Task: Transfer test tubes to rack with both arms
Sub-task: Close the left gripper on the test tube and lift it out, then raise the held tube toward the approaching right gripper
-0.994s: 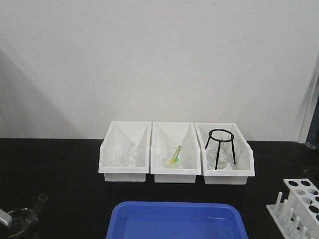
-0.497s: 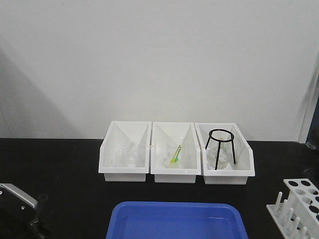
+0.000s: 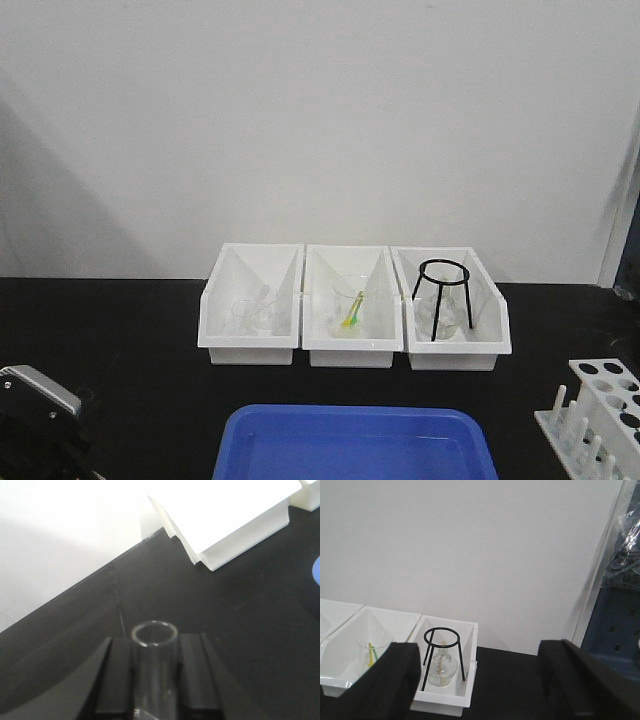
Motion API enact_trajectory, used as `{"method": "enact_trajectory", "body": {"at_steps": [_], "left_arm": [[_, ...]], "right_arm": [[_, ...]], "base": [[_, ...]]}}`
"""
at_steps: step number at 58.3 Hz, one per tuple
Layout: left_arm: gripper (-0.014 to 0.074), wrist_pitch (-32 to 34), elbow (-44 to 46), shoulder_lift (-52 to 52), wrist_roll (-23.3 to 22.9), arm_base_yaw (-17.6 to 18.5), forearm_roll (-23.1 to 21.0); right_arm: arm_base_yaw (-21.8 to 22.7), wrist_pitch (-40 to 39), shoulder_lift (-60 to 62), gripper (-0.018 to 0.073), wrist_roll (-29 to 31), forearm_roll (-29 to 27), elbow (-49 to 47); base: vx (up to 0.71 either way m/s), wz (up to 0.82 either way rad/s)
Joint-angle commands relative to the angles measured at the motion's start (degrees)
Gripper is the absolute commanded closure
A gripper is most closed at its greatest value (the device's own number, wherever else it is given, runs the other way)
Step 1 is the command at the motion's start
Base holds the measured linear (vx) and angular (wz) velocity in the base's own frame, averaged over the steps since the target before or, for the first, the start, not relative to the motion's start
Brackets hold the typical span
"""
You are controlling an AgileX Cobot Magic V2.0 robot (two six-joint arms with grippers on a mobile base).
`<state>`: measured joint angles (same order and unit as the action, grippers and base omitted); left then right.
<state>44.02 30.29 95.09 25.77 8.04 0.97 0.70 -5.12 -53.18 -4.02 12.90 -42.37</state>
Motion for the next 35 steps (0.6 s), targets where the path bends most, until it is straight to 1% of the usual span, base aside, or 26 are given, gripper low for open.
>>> {"method": "enact_trajectory", "body": {"at_steps": [1, 4, 7, 18, 27, 31, 35], "left_arm": [[0.0491, 5.18, 1.56, -1.91, 0.79, -0.11, -0.33], [0.0566, 5.18, 1.56, -1.96, 0.85, -0.11, -0.61], [0.0621, 5.18, 1.56, -1.97, 0.89, -0.11, -0.61], [0.0618, 5.06, 1.56, -2.98, 0.48, -0.11, -0.61], [0.0617, 4.41, 1.56, -7.99, 0.35, -0.11, -0.61], [0.0617, 2.18, 1.93, -11.35, -1.21, -0.11, -0.61], [0.0617, -1.01, 2.75, -15.13, -3.94, -0.11, -0.61]], "right_arm": [[0.00, -3.76, 0.49, 0.0029, 0.50, 0.52, -1.90], [0.00, -3.35, 0.49, 0.0029, 0.50, 0.52, -1.90], [0.00, -2.91, 0.49, 0.0029, 0.50, 0.52, -1.90], [0.00, -2.58, 0.49, 0.0029, 0.50, 0.52, -1.90], [0.00, -2.58, 0.49, 0.0029, 0.50, 0.52, -1.90], [0.00, -2.59, 0.49, 0.0029, 0.50, 0.47, -1.90], [0.00, -2.66, 0.49, 0.0029, 0.50, 0.47, -1.90]], "base": [[0.00, 0.00], [0.00, 0.00], [0.00, 0.00], [0.00, 0.00], [0.00, 0.00], [0.00, 0.00], [0.00, 0.00]]}}
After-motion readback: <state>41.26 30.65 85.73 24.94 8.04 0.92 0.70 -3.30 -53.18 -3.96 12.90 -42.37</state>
